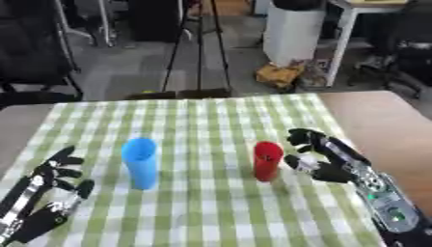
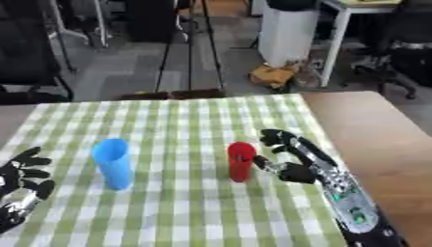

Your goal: Pour the contents of one cup into another cup.

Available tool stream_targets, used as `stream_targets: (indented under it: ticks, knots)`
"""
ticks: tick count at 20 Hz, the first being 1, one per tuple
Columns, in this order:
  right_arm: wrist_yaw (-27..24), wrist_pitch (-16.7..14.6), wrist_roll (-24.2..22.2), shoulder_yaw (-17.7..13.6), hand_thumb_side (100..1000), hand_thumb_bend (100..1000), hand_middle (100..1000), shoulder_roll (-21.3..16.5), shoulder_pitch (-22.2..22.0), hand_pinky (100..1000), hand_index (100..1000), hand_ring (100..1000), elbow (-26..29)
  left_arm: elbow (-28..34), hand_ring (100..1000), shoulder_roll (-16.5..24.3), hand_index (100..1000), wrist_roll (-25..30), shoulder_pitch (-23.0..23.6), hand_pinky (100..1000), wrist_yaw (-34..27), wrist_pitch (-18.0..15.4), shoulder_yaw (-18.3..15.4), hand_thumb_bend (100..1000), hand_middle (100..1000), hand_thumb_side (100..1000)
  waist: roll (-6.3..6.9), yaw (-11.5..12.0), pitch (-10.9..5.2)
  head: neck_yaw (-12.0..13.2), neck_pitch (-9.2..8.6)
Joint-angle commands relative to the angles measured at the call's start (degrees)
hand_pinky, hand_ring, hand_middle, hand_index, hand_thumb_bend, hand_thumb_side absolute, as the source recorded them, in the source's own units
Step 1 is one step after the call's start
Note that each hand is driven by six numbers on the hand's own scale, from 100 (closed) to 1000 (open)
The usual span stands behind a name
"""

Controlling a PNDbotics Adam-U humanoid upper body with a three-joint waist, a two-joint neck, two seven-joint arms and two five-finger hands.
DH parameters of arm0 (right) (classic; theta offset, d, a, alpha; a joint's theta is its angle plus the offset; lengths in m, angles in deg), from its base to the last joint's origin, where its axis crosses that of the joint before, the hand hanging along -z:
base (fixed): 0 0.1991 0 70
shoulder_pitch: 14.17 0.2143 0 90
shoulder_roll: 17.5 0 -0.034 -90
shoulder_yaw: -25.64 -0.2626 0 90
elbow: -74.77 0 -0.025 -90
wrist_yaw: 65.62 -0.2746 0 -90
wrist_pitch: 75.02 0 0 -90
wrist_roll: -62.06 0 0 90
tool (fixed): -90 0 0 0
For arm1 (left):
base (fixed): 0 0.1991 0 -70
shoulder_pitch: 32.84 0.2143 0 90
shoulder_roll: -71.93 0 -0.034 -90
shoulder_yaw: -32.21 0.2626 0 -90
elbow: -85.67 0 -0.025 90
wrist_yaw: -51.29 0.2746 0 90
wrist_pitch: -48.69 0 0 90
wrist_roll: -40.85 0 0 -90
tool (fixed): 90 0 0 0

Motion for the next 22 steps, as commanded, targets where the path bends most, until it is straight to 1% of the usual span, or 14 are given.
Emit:
stream_targets:
  ticks: [1,10,22]
  knots:
    - [0.7,-0.4,-0.1,0.1,544,454,797,-0.4,1.4,793,927,848,-0.2,0.6,751,0.9,949,0.2,-0.9,654,-0.3,0.0,0.0,420,800,689,0.16,0.1,-0.41,-0.2,-0.29]
    - [1.9,-0.7,-0.6,0.6,554,450,797,0.8,2.2,793,927,848,-2.1,0.6,751,0.8,948,0.4,-1.0,655,-0.4,0.0,0.1,412,800,699,0.47,0.3,-0.28,-0.5,-0.44]
    - [3.1,-1.0,-1.1,1.0,559,442,797,2.0,3.2,793,928,848,-3.2,0.7,750,0.6,948,0.5,-1.1,655,-0.6,0.0,0.2,402,800,710,0.9,0.7,0.0,-1.0,-0.56]
